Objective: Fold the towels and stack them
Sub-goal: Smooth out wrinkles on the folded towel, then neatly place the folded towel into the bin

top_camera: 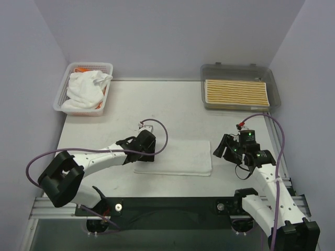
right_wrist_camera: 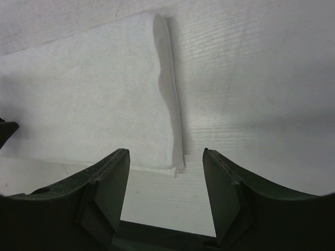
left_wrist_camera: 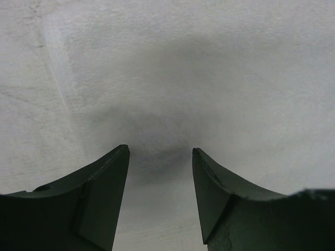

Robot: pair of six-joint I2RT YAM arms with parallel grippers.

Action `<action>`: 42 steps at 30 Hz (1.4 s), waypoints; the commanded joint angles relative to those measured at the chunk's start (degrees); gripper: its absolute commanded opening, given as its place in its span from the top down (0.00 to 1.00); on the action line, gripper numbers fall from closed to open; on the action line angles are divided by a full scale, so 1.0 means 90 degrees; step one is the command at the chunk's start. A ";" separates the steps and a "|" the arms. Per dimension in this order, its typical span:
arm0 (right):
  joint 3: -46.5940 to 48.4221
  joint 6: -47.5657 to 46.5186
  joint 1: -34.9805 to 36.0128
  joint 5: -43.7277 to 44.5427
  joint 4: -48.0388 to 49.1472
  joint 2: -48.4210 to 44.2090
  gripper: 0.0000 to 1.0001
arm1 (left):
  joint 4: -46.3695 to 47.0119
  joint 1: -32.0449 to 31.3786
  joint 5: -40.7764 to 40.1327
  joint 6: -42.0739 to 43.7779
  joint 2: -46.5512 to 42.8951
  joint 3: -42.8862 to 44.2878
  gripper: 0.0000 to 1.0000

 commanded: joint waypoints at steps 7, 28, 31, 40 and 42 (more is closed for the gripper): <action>0.0074 -0.0142 0.0057 0.0192 -0.0180 0.0151 0.42 | -0.0601 0.1288 -0.0257 0.0607 -0.0056 -0.0100 0.38; 0.0123 0.0268 -0.0372 0.1422 -0.0570 -0.0035 0.14 | 0.0471 -0.2069 -0.0482 0.1701 0.0313 0.2164 0.14; 0.0123 0.0365 -0.0714 0.1656 -0.0716 -0.0103 0.12 | 0.0921 -0.2440 -0.0228 0.1964 0.1007 0.2574 0.14; 0.0016 0.0630 -0.0841 0.2165 -0.0756 0.0004 0.07 | 0.1440 -0.2987 0.0066 0.2326 0.2414 0.3708 0.15; -0.0013 0.0669 -0.0832 0.2136 -0.0747 0.0024 0.08 | 0.1478 -0.3017 0.0027 0.2298 0.2667 0.3863 0.16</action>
